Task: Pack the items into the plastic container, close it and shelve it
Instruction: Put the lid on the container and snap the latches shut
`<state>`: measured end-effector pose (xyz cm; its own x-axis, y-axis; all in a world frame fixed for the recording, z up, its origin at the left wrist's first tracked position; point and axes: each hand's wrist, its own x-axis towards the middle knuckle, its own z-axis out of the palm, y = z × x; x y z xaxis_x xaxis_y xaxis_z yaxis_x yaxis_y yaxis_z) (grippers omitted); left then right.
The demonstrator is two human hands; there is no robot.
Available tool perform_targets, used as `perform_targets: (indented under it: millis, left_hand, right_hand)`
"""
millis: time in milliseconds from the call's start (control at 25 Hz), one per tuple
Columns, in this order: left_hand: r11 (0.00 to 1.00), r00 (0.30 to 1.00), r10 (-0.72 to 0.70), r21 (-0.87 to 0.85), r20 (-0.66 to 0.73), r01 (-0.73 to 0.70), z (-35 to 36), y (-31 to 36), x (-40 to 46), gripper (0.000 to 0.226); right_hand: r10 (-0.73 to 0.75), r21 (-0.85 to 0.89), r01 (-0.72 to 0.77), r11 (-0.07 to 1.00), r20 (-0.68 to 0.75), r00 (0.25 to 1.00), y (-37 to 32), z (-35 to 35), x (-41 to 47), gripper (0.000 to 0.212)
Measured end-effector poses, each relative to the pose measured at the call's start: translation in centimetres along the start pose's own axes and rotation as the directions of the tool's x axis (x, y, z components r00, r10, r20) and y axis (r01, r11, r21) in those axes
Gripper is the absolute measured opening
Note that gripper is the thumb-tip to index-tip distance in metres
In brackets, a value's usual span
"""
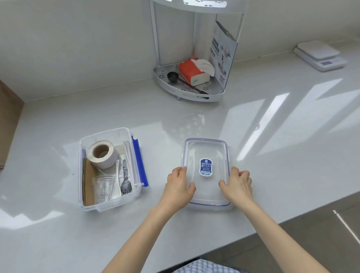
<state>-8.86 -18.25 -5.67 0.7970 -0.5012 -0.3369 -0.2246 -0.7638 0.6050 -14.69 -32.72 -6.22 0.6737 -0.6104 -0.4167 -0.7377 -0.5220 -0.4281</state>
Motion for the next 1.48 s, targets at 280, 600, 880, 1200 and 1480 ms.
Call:
perform_targets:
  millis: [280, 600, 880, 1200, 1480]
  left_hand:
    - [0.997, 0.998, -0.064, -0.054, -0.019, 0.063, 0.5, -0.3, -0.9, 0.06]
    - [0.99, 0.916, 0.003, -0.129, -0.401, -0.06, -3.8, 0.0, -2.1, 0.05]
    - [0.986, 0.735, -0.02, -0.136, -0.678, -0.099, -9.7, -3.1, -4.9, 0.045]
    - [0.94, 0.667, -0.263, -0.34, -0.697, 0.015, -12.0, -10.1, -7.4, 0.044]
    - [0.927, 0.744, -0.285, -0.371, -0.605, 0.054, -10.6, -14.2, -7.7, 0.043]
  right_hand:
    - [-0.066, 0.088, 0.065, 0.994, 0.016, 0.998, -0.4, 0.4, -0.3, 0.038]
    - [-0.197, 0.304, 0.228, 0.925, -0.13, 0.972, -4.8, -0.9, -1.4, 0.041]
    - [-0.374, 0.43, 0.397, 0.811, -0.141, 0.917, -11.5, 0.8, -2.9, 0.04]
    - [-0.508, 0.45, 0.485, 0.75, -0.078, 0.858, -16.8, 5.9, -5.3, 0.04]
    - [-0.504, 0.405, 0.469, 0.785, -0.023, 0.863, -16.9, 9.0, -6.1, 0.043]
